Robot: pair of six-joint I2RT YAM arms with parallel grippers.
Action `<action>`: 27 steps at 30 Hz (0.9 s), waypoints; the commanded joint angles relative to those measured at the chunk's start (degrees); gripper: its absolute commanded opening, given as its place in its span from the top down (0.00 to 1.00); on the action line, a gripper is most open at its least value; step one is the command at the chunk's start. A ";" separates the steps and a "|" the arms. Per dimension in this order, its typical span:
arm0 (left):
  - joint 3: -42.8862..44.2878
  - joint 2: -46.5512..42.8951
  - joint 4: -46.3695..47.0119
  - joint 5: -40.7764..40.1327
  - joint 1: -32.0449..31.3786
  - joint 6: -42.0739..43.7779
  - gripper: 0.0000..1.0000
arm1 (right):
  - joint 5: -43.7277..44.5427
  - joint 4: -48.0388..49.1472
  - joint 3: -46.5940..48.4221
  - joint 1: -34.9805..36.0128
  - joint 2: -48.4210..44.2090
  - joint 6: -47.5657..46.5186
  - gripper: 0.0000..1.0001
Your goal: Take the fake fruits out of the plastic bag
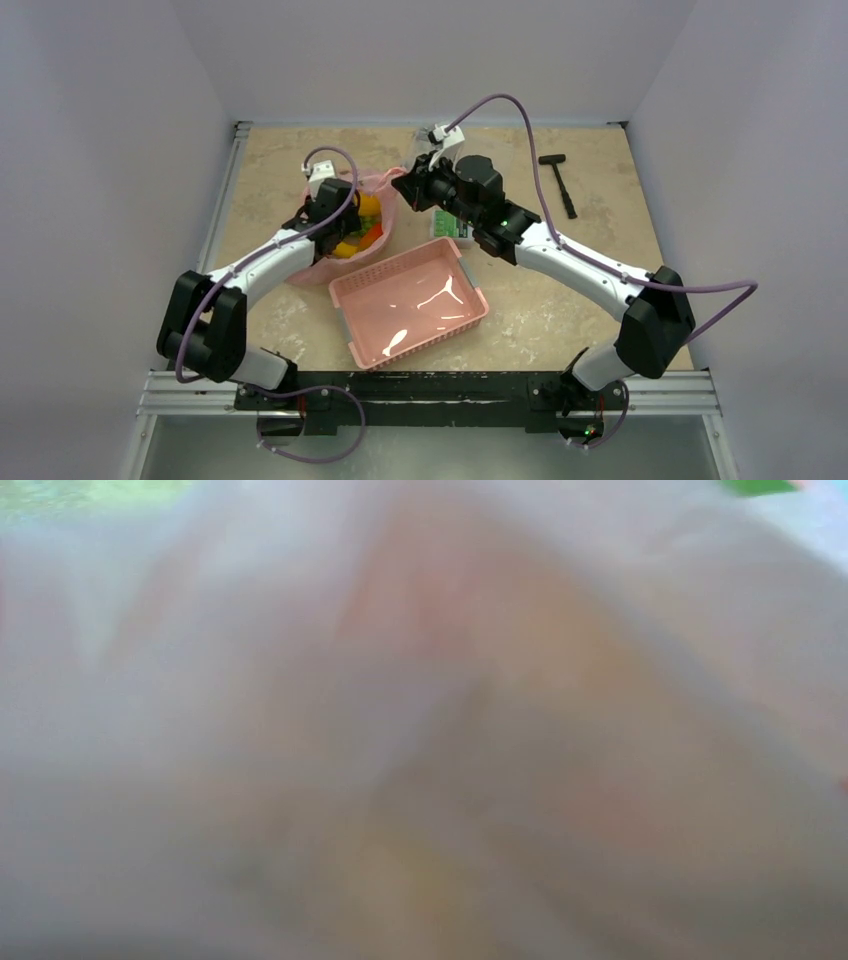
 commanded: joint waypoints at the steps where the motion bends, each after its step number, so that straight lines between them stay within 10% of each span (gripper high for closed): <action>1: 1.90 0.38 -3.21 -3.31 3.18 -3.21 0.38 | -1.03 2.77 0.09 -0.39 -1.66 0.16 1.00; 18: 7.33 11.75 -14.13 -0.40 6.62 -19.94 0.16 | -1.47 2.96 1.48 -0.50 -0.30 -0.01 1.00; 27: 6.24 11.88 -11.06 3.12 8.46 -22.41 0.46 | -1.65 2.77 2.12 -0.50 0.01 -0.16 1.00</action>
